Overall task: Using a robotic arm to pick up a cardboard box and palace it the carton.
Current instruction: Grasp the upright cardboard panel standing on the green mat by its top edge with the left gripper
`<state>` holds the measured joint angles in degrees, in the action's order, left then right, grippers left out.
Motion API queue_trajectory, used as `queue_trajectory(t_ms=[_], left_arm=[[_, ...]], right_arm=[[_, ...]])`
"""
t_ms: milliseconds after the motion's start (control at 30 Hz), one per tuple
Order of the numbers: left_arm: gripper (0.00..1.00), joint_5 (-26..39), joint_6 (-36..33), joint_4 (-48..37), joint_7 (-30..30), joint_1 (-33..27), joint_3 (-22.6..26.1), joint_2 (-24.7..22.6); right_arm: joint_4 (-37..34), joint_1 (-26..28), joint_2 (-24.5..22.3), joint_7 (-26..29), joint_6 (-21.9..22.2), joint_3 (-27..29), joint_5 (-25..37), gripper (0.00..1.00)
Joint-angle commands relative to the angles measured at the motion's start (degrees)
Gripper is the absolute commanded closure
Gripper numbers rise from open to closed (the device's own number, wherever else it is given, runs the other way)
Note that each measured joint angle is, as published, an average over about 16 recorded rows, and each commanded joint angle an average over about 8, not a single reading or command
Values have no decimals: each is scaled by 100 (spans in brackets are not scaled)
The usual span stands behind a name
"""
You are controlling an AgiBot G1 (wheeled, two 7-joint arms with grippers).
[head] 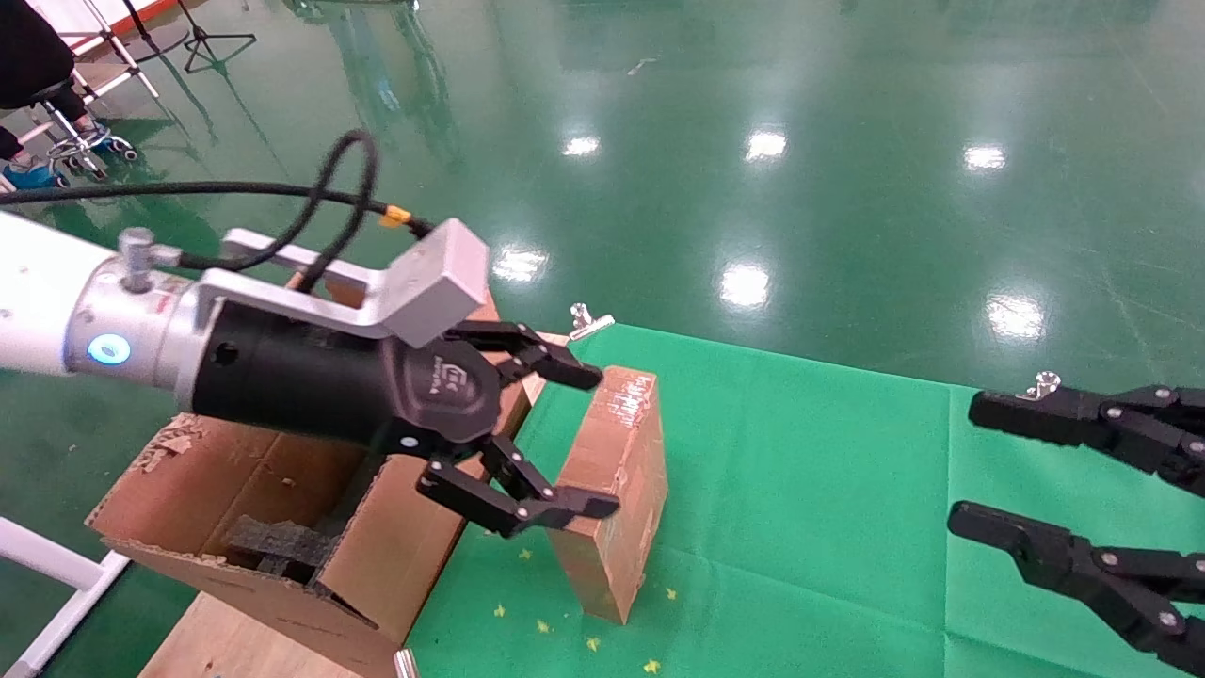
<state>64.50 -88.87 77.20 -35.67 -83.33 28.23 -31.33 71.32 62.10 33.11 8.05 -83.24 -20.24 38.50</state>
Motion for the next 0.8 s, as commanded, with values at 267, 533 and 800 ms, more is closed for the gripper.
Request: queue_trajectory(t_ms=[267,533,800], left_arm=[[0,345,-123,-58,-559,-521,462,-92],[0,841,-231,-283,-1548,-1142,1363,-240],[0,1394,-267,-304,-2891,-2371,2655,-594]], right_arm=[[-1,-1,-1,0,1,1,0,100],[-2,-1,-1,-1,2,1,0,100],[-2,-1,-1,-1,2,1,0,100]])
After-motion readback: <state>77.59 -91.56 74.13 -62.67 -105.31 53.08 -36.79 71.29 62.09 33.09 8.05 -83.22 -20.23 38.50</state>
